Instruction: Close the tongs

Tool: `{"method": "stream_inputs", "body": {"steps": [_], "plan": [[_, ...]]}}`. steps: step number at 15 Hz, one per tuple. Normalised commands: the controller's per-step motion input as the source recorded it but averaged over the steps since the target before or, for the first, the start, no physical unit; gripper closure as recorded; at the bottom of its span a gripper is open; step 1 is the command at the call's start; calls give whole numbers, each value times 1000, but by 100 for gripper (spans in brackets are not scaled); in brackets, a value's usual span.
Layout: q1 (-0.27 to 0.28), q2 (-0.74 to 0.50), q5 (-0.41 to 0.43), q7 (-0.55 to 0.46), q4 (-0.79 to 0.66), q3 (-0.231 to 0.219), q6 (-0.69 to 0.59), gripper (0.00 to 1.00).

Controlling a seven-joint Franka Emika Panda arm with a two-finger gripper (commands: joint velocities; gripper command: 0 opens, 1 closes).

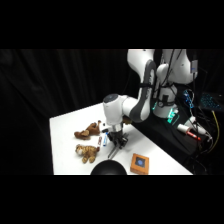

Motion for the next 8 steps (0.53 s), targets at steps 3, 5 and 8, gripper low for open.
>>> {"method": "stream_inputs", "body": {"steps": [3,5,8], "plan": [[-5,83,-145,101,64,-5,106,94],[4,90,-140,104,72,-15,97,92],[24,84,-144,124,79,-36,73,92]]}}
